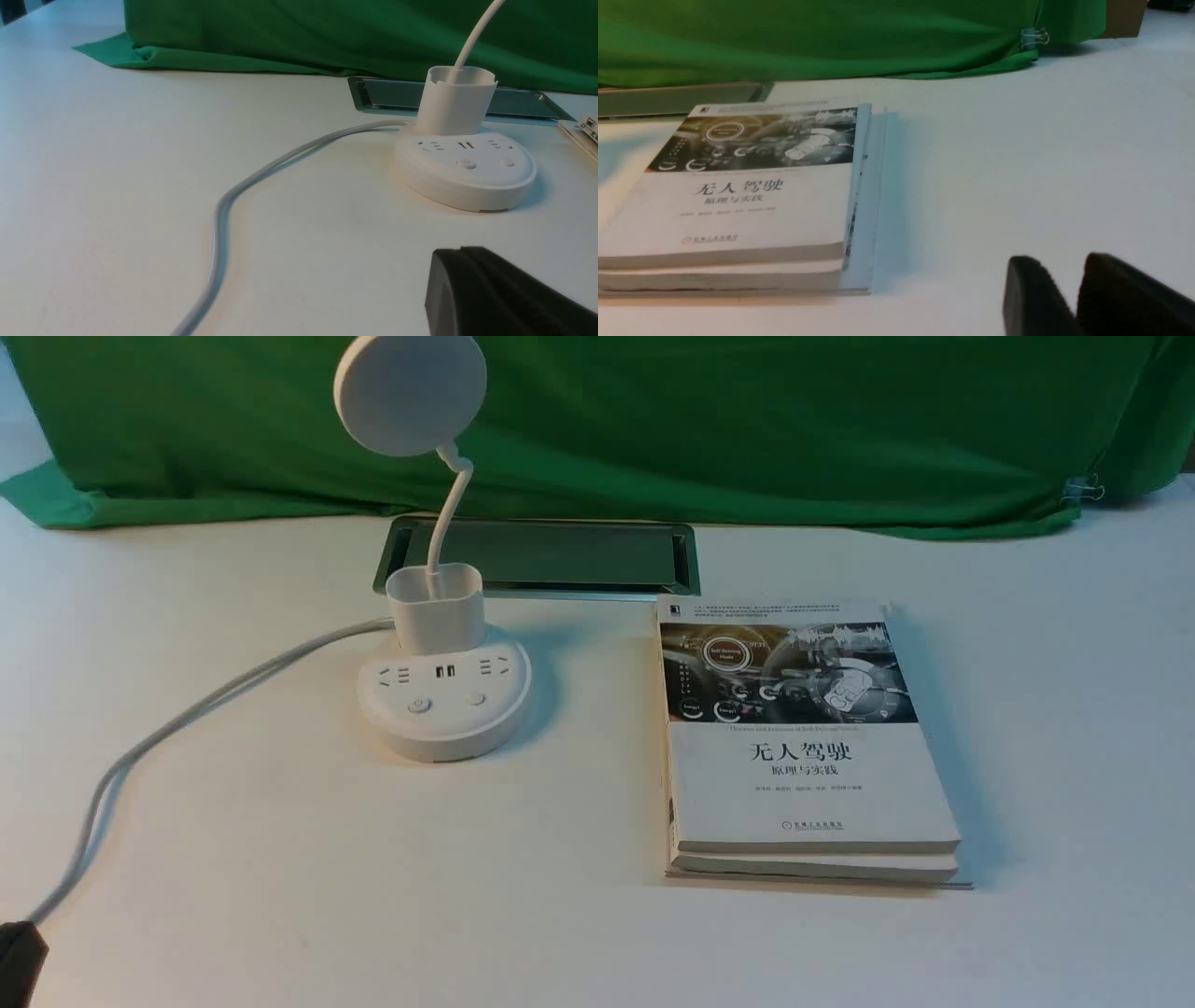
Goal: Turn on the desk lamp on the white desktop with your hand.
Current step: 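Press the power button on the lamp base to turn the lamp on with the left gripper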
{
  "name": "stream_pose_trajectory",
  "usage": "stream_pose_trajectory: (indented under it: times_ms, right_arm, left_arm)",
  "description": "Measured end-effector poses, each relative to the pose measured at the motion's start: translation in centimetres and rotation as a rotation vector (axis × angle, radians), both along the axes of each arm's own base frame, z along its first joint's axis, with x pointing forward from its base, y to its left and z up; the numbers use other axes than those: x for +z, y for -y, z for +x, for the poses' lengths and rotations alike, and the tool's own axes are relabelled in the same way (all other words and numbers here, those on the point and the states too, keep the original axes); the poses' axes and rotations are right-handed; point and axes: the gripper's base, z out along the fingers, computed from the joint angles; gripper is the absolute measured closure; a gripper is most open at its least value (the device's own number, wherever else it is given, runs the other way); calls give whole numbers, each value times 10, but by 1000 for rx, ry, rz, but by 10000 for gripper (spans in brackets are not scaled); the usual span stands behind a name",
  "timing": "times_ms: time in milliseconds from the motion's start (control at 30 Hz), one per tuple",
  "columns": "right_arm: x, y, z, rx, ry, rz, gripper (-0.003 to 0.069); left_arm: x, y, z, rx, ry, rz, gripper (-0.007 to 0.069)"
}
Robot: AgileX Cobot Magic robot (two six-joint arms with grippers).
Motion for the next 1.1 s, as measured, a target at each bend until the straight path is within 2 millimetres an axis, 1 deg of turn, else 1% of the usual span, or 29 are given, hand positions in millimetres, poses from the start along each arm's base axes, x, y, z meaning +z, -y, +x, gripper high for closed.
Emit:
stream_pose_trajectory:
  times_ms: [233, 1100]
  right_arm:
    - [0, 0, 0, 0, 0, 0, 424]
    - [0, 0, 0, 0, -1, 0, 422]
  left_arm:
    - [0, 0, 0, 0, 0, 0, 623]
    - [0, 0, 0, 0, 0, 0, 623]
